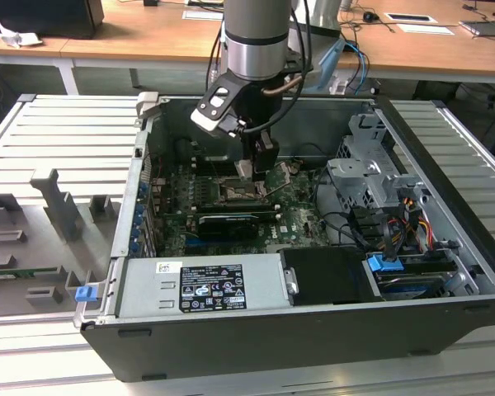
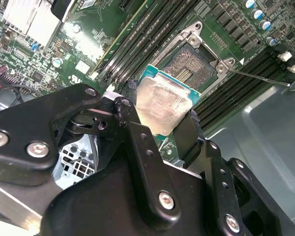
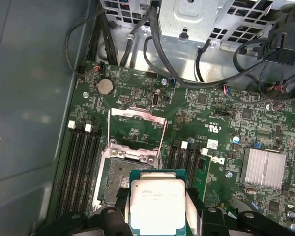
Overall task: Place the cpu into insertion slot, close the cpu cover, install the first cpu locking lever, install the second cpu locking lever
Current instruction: 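Place the cpu into insertion slot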
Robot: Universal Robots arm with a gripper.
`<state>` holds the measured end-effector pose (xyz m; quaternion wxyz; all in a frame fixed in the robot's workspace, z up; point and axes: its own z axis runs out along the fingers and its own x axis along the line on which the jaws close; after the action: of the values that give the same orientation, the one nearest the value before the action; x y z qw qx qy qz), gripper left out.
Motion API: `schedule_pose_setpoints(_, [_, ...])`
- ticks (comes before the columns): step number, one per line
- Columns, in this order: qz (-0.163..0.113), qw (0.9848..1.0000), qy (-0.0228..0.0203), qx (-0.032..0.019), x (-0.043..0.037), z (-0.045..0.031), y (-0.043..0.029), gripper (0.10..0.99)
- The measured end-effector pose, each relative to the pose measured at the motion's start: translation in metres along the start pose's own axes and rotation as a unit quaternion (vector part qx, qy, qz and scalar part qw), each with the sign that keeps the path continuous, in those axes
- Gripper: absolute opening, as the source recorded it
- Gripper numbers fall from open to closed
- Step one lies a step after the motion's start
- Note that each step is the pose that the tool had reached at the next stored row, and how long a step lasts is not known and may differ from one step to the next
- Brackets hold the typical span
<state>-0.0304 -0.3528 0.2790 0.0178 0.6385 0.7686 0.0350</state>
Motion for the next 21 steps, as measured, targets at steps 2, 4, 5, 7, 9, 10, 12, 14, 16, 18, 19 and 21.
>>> schedule_pose_setpoints(2, [0.001, 1.0000, -0.0001, 0.0000, 0.0000, 0.0010, -0.0001, 0.541])
schedule_pose_setpoints(4, [0.002, 1.0000, -0.0001, 0.0000, 0.0000, 0.0016, -0.0001, 0.541])
schedule_pose_setpoints(5, [0.002, 1.0000, -0.0002, 0.0000, 0.0000, 0.0020, -0.0002, 0.541])
schedule_pose_setpoints(7, [0.003, 1.0000, -0.0002, -0.0001, 0.0000, 0.0027, -0.0002, 0.541])
schedule_pose_setpoints(9, [0.004, 1.0000, -0.0003, -0.0001, -0.0001, 0.0033, -0.0003, 0.541])
schedule_pose_setpoints(10, [0.004, 1.0000, -0.0003, -0.0001, -0.0001, 0.0035, -0.0003, 0.541])
schedule_pose_setpoints(12, [0.005, 1.0000, -0.0004, -0.0001, -0.0001, 0.0044, -0.0004, 0.541])
schedule_pose_setpoints(14, [0.005, 1.0000, -0.0004, -0.0001, -0.0001, 0.0055, -0.0004, 0.541])
schedule_pose_setpoints(16, [0.006, 1.0000, -0.0004, -0.0001, -0.0001, 0.0067, -0.0005, 0.541])
schedule_pose_setpoints(18, [0.006, 1.0000, -0.0004, 0.0000, -0.0001, 0.0080, -0.0006, 0.541])
schedule_pose_setpoints(19, [0.006, 1.0000, -0.0004, 0.0001, -0.0001, 0.0086, -0.0007, 0.541])
schedule_pose_setpoints(21, [0.006, 1.0000, -0.0004, 0.0004, -0.0002, 0.0103, -0.0008, 0.541])
